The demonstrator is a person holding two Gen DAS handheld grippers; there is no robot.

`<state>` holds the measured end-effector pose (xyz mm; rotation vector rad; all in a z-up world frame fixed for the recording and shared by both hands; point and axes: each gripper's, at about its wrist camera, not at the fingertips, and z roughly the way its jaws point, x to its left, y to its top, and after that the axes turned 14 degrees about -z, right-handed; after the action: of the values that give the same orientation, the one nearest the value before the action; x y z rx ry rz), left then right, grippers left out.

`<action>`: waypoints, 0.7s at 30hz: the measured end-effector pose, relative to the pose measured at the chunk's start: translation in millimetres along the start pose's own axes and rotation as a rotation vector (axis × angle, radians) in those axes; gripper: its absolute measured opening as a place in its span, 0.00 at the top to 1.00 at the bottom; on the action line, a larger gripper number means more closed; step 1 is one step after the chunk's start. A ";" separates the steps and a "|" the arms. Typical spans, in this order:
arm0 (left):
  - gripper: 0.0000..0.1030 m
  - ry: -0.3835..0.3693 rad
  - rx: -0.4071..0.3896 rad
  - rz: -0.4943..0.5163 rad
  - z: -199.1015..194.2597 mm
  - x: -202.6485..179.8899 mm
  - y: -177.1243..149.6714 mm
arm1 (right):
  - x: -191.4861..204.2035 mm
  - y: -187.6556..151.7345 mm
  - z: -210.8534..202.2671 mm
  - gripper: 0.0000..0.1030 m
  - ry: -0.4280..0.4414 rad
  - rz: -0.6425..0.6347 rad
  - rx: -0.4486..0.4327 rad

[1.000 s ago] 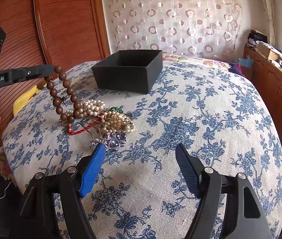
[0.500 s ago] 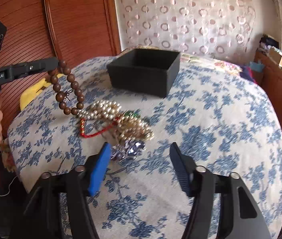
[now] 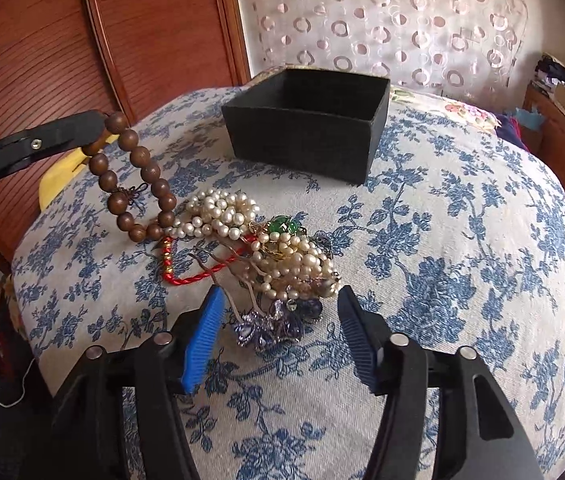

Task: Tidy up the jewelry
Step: 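Lift bead bracelet with left tool while right tool grasps silver hook earrings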

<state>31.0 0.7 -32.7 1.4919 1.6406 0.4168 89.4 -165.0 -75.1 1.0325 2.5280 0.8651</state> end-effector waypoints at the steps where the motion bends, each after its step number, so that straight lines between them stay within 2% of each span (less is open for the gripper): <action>1: 0.88 0.000 0.000 0.000 0.0 0.0 0.1 | 0.6 0.4 2.2 0.40 0.001 -0.004 0.006; 5: 0.88 0.000 -0.001 0.001 0.0 -0.2 0.0 | 4.1 -0.7 5.0 0.40 -0.013 -0.036 0.010; 8: 0.88 0.000 0.000 0.000 0.4 0.0 -0.6 | 2.3 -2.7 1.9 0.50 -0.001 -0.040 0.005; 16: 0.88 -0.001 0.000 0.000 0.4 -0.1 -0.5 | -10.7 -5.4 -16.8 0.51 -0.010 -0.029 -0.025; 21: 0.88 -0.001 0.001 0.002 1.2 -0.5 -1.9 | -23.0 0.8 -38.8 0.52 -0.014 -0.007 -0.075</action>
<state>30.6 -0.6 -34.6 1.4942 1.6393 0.4166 88.4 -197.3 -43.6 1.0026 2.4660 0.9395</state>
